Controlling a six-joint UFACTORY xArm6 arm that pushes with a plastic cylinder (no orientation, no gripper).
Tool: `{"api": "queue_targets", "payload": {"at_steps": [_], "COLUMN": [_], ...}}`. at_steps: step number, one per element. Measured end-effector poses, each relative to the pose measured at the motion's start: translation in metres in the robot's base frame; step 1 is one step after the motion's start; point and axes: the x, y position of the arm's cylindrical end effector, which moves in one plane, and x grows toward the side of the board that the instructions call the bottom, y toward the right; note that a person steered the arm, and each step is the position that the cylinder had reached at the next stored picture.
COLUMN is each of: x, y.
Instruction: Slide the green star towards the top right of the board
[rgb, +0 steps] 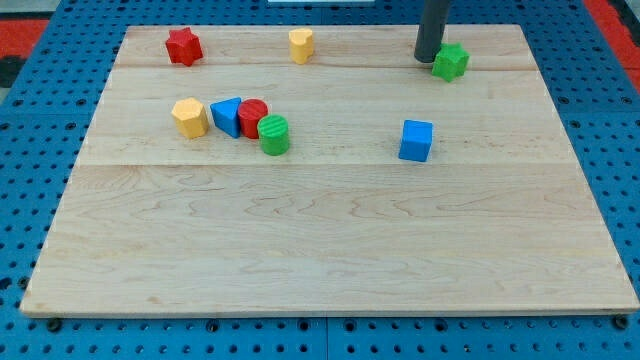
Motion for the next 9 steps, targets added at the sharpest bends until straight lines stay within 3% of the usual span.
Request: {"api": "queue_targets", "payload": {"at_steps": [1,2,3,5,6,7,9], "x": [0.054,0.047,0.005,0.035,-0.029,-0.045,0.009], "y": [-0.034,0.023,0.057,0.107,0.157,0.116,0.071]}}
